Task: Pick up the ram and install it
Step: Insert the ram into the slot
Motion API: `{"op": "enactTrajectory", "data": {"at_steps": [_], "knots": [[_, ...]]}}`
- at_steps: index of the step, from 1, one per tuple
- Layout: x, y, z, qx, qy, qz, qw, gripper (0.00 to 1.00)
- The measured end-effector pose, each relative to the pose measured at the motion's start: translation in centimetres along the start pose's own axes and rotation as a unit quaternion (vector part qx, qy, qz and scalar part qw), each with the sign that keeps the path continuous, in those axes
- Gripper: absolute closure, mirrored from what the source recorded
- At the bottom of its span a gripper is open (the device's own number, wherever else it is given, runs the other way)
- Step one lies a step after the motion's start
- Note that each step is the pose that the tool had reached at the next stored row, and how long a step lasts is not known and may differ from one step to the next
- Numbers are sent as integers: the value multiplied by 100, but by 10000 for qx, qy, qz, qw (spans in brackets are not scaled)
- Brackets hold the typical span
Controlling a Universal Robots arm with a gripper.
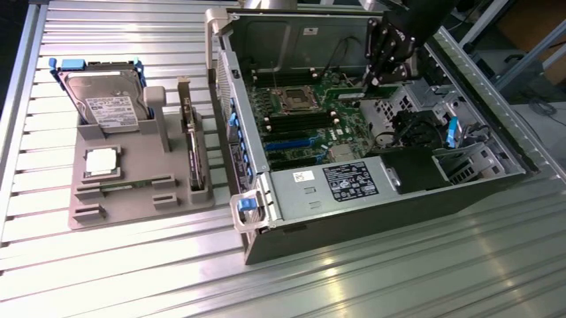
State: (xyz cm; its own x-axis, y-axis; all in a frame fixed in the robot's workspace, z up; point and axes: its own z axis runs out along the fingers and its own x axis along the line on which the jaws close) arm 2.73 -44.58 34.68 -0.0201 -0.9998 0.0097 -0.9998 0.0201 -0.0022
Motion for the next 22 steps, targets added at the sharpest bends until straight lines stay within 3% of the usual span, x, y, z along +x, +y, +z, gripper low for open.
{"op": "enactTrajectory", "data": {"at_steps": [22], "knots": [[-1,0,87,0,0,0,10000,88]]}}
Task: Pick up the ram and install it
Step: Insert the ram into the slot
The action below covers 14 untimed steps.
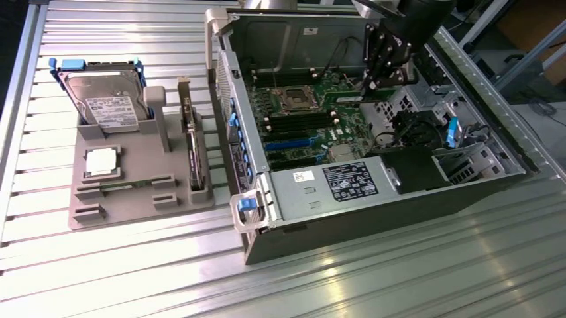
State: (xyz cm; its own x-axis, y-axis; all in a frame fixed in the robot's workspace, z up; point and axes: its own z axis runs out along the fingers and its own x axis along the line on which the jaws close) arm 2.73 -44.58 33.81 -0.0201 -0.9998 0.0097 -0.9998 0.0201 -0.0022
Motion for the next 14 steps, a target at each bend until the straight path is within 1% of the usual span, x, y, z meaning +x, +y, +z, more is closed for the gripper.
{"op": "enactTrajectory", "data": {"at_steps": [14], "knots": [[0,0,54,0,0,0,10000,88]]}}
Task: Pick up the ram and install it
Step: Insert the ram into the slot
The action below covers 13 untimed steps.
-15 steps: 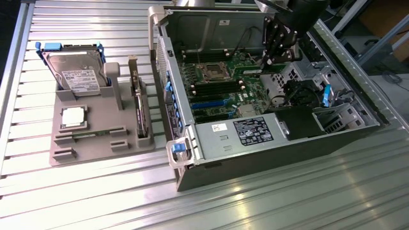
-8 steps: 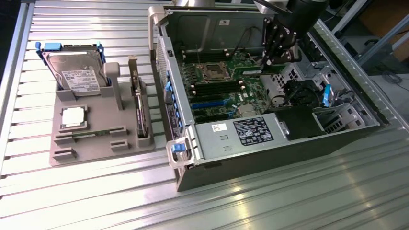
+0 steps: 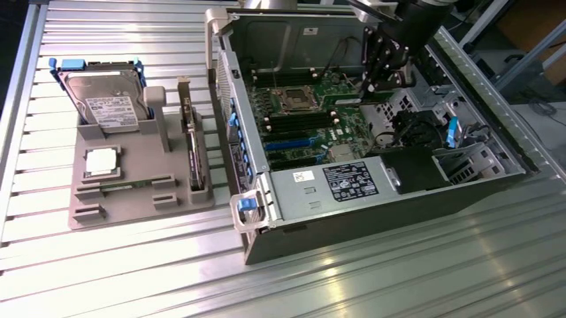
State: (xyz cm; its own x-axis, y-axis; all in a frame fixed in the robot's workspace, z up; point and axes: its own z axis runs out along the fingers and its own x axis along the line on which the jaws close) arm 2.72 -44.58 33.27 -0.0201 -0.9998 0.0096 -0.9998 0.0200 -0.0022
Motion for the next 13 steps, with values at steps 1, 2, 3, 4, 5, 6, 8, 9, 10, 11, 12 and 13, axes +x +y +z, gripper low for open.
{"op": "enactTrajectory", "data": {"at_steps": [1,2,3,4,5,6,8,9,10,11,12,13], "knots": [[0,0,8,0,0,0,10000,88],[0,0,12,0,0,0,10000,88],[0,0,14,0,0,0,10000,88],[0,0,16,0,0,0,10000,88],[0,0,21,0,0,0,10000,88],[0,0,27,0,0,0,10000,88],[0,0,35,0,0,0,10000,88],[0,0,37,0,0,0,10000,88],[-1,0,40,0,0,0,10000,88],[0,0,43,0,0,0,10000,88],[-1,0,48,0,0,0,10000,88],[-1,0,53,0,0,0,10000,88]]}}
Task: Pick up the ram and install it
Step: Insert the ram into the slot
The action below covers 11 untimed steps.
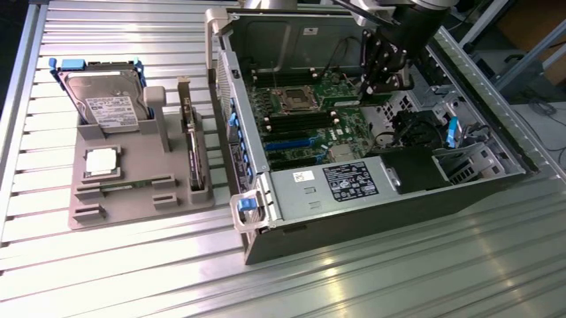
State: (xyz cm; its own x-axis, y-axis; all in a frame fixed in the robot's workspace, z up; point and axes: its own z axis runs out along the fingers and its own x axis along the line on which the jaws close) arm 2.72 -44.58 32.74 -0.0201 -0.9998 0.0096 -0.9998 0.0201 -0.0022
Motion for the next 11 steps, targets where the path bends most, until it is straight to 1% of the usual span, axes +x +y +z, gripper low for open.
{"op": "enactTrajectory", "data": {"at_steps": [11], "knots": [[0,0,33,0,0,0,10000,88]]}}
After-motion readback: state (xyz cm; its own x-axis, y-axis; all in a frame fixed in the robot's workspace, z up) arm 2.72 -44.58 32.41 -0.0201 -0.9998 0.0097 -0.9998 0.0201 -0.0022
